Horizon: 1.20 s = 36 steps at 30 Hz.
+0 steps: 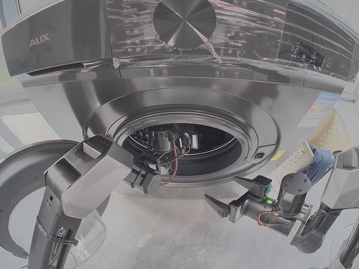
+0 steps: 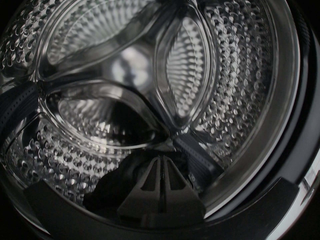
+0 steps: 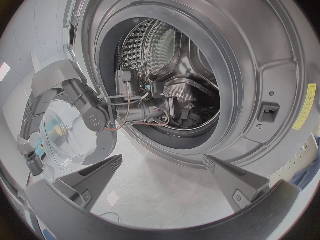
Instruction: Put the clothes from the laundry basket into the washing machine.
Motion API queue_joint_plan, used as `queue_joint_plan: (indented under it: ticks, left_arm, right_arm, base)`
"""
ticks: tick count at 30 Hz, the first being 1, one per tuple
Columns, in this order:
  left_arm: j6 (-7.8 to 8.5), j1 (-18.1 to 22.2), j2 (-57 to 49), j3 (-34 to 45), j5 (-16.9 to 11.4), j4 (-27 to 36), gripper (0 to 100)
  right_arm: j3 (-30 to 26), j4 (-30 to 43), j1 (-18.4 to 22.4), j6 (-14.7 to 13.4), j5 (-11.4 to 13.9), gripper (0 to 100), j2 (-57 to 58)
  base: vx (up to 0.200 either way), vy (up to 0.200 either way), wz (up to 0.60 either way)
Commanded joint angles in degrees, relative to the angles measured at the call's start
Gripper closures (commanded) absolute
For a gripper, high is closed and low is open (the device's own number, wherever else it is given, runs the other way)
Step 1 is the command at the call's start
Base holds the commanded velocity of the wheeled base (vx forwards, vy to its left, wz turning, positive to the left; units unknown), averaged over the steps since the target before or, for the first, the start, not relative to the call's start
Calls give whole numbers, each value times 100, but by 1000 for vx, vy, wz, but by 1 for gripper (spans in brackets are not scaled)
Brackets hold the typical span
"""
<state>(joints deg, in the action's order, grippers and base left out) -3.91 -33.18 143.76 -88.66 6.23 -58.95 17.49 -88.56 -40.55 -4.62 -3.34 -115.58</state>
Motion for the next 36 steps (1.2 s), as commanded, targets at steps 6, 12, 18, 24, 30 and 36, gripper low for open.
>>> queue_joint_plan:
  ticks: [6,12,18,24,30,36]
  left_arm:
    - [-118,260,829,-1312,98,-99,100]
    - [-118,295,987,-1602,98,-64,100]
    - [-118,260,714,-1197,168,-2,100]
    - [-127,145,-138,-318,142,270,0]
    - [-189,-189,-806,824,124,587,0]
    - [-145,-162,-604,1255,-16,666,0]
  right_arm:
    - [8,-3,-6,5,0,0,-9]
    - [0,-3,3,5,0,0,-9]
    - [0,-3,-6,-4,0,0,-9]
    - [0,-3,12,-4,0,0,-17]
    - [0,-3,-6,-4,0,0,-9]
    - [0,-3,-24,-4,-9,0,18]
  base:
    - [0,0,0]
    - [0,0,0]
    - [0,0,0]
    - [0,0,0]
    - [0,0,0]
    - [0,0,0]
